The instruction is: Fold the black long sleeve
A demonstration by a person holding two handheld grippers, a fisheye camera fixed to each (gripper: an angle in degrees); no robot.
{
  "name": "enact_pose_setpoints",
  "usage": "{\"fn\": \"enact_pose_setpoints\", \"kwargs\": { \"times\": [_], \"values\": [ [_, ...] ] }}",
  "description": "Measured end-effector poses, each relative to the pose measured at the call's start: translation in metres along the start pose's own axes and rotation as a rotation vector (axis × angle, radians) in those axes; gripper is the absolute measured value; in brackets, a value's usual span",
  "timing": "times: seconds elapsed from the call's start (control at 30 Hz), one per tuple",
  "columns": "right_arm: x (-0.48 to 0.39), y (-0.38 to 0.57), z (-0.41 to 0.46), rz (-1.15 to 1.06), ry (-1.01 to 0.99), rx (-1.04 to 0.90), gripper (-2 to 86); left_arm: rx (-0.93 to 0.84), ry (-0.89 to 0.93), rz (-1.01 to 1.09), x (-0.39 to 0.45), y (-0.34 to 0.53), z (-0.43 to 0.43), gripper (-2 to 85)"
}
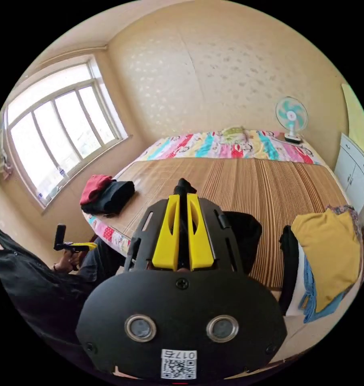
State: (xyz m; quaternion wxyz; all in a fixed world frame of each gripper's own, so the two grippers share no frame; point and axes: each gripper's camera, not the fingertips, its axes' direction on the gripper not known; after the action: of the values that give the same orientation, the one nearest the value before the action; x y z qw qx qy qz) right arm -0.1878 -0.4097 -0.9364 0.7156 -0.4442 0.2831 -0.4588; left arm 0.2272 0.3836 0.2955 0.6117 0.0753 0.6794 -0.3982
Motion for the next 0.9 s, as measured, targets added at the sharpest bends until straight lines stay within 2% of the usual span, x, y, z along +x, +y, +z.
{"fn": "enact_pose_setpoints", "kwargs": {
  "times": [0.07, 0.17, 0.33, 0.47, 0.53, 0.6, 0.73, 0.9],
  "values": [
    [-0.056, -0.001, -0.050, -0.152, -0.067, 0.105, 3.2, 0.008, -0.004, 0.017, 0.002, -0.001, -0.002, 9.2],
    [-0.113, -0.001, -0.099, -0.265, -0.098, 0.207, 3.1, 0.053, -0.018, 0.068, 0.011, -0.006, -0.015, 12.2],
    [-0.179, 0.006, -0.159, -0.385, -0.165, 0.365, 3.2, 0.223, -0.042, 0.130, 0.026, -0.016, -0.061, 17.5],
    [-0.211, 0.014, -0.194, -0.427, -0.151, 0.473, 3.2, 0.267, -0.011, 0.141, 0.024, -0.014, -0.080, 19.1],
    [-0.213, 0.014, -0.205, -0.414, -0.151, 0.495, 3.2, 0.238, 0.197, 0.237, 0.026, -0.007, -0.082, 8.7],
    [-0.210, 0.013, -0.211, -0.384, -0.141, 0.495, 3.2, 0.261, 0.318, 0.250, 0.026, 0.001, -0.087, 4.6],
    [-0.192, 0.025, -0.225, -0.290, -0.140, 0.517, 3.2, 0.400, 0.354, 0.287, 0.039, 0.014, -0.136, 4.0],
    [-0.157, 0.063, -0.282, -0.193, -0.207, 0.734, 3.2, 0.602, 0.502, 0.444, 0.068, 0.010, -0.225, 3.6]
  ]
}}
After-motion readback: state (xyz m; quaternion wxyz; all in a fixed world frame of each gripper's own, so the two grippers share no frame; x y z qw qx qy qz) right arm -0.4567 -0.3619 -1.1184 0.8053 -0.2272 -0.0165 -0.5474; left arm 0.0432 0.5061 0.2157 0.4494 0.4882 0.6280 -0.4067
